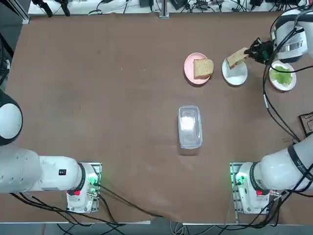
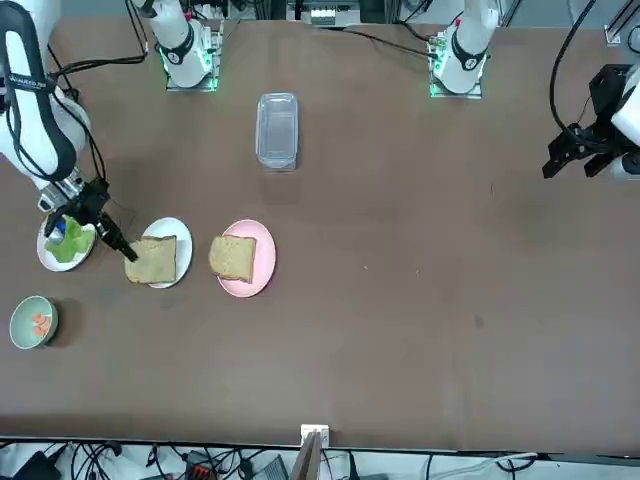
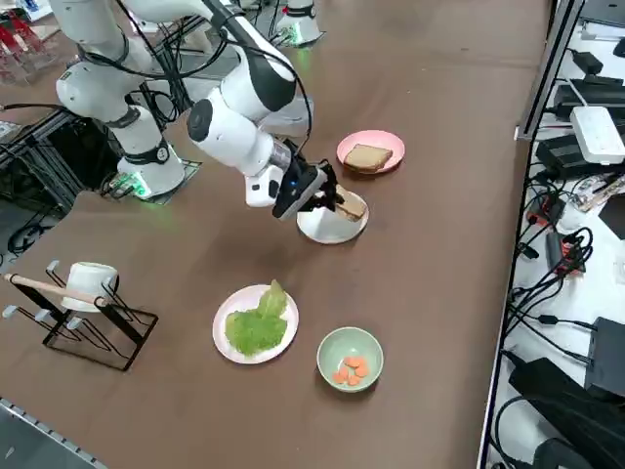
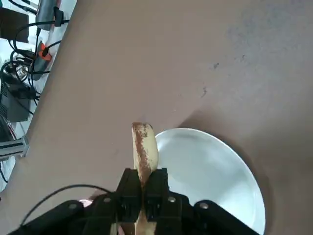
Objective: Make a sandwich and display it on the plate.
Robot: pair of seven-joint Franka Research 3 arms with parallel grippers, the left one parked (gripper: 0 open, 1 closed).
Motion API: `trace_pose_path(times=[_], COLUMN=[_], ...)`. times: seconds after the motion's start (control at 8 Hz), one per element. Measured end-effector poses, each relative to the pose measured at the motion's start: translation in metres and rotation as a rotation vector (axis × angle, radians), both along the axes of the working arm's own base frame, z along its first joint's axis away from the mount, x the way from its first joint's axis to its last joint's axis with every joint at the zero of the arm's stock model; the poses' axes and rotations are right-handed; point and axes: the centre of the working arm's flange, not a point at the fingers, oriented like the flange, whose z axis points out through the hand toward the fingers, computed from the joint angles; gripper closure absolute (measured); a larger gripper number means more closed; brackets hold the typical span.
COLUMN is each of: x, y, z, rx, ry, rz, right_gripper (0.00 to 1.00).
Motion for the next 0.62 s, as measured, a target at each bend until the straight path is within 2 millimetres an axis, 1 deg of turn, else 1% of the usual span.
trace_pose_path(times=[0.38, 0.62], x=[-0.003, -0.005], y=[0.000, 0.001], z=[-0.008, -0.016], rx=[0.002, 0.003], ry=[0.016, 0.033], rz=[-0.001, -0.002], right_gripper=[0.92, 0.79])
